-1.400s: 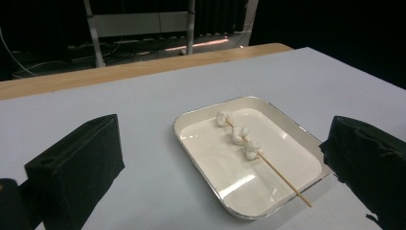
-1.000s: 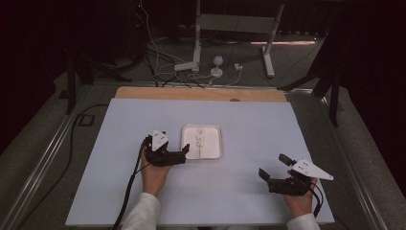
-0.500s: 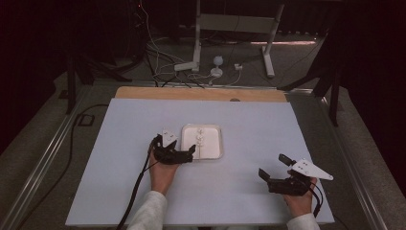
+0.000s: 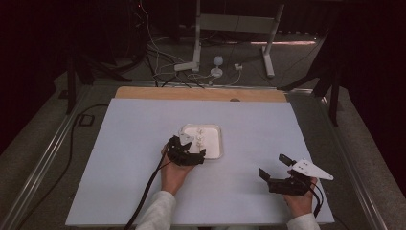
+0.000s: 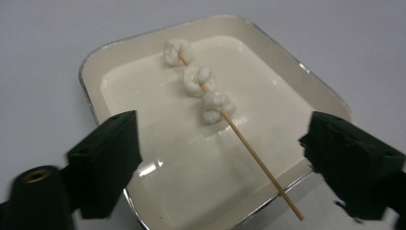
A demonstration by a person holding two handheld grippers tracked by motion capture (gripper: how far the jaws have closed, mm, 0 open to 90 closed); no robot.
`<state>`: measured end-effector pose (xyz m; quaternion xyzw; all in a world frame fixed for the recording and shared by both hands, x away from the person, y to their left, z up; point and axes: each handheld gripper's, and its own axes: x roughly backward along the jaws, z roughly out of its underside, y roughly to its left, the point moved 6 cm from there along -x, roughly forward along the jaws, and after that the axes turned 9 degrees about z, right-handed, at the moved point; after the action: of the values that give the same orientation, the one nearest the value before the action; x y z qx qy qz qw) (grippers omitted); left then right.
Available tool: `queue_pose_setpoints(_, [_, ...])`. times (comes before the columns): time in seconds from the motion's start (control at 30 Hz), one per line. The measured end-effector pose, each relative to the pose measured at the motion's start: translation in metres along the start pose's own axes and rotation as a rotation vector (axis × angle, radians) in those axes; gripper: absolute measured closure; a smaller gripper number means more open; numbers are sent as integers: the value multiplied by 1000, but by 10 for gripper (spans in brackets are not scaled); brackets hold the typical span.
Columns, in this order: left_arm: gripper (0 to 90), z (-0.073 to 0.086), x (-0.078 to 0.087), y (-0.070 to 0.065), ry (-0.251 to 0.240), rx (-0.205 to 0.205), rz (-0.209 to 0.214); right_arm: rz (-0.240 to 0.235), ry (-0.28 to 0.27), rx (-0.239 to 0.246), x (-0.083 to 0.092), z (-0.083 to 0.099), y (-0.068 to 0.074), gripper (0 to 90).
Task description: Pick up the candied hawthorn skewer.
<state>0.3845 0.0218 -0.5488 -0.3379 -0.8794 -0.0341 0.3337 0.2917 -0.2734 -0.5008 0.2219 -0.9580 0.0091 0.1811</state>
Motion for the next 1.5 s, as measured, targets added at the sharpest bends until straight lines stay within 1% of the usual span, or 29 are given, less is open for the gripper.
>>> queue_pose_setpoints(0.03, [176, 1, -2, -1, 18, -6, -5, 0, 0, 0, 0, 0, 0, 0])
queue_pose_setpoints(0.07, [206, 2, -3, -1, 37, -10, -8, 0, 1, -1, 0, 0, 0, 0])
queue_pose_setpoints(0.1, [265, 4, -4, 0, 52, -12, -10, -1, 1, -2, 0, 0, 0, 0])
queue_pose_setpoints(0.17, [381, 7, -6, 0, 79, -9, 7, -1, 1, -3, 0, 0, 0, 0])
queue_pose_setpoints(0.23, [483, 10, -8, 2, 114, -5, -9, -2, 1, -5, 0, 0, -1, 0])
queue_pose_setpoints(0.27, [537, 11, -7, 3, 116, -2, -14, -2, 0, -6, 0, 0, -1, 0])
queue_pose_setpoints(0.33, [603, 11, -5, 4, 128, 2, -20, -3, 0, -12, 0, 0, -1, 0])
queue_pose_setpoints(0.43, [721, 10, -3, 8, 142, 22, -32, -4, 0, -14, 0, 0, -2, 0])
queue_pose_setpoints(0.57, [860, 11, -1, 12, 160, 51, -27, -7, 2, -14, 0, 1, -1, 0])
queue_pose_setpoints(0.6, [882, 11, 0, 12, 161, 62, -23, -8, 2, -14, 0, 1, -1, 0])
queue_pose_setpoints(0.7, [893, 11, 0, 12, 164, 72, -16, -9, 3, -16, 0, 1, -1, 0])
queue_pose_setpoints(0.77, [897, 11, 1, 12, 168, 77, -1, -9, 0, -16, 0, 1, -2, 0])
queue_pose_setpoints(0.9, [900, 9, 4, 11, 159, 81, 15, -9, 0, -25, 0, 1, -3, 0])
queue_pose_setpoints(0.93, [900, 8, 5, 10, 151, 87, 19, -10, -1, -26, 0, 1, -3, 0])
queue_pose_setpoints(1.07, [900, 6, 11, 10, 134, 80, 25, -11, 0, -26, 0, 1, -3, 0])
queue_pose_setpoints(1.3, [900, 1, 22, 10, 87, 85, 38, -14, 4, -22, 0, 1, -2, 0])
queue_pose_setpoints(1.5, [900, 0, 34, 10, 53, 69, 42, -14, 2, -24, 1, 1, -2, 0])
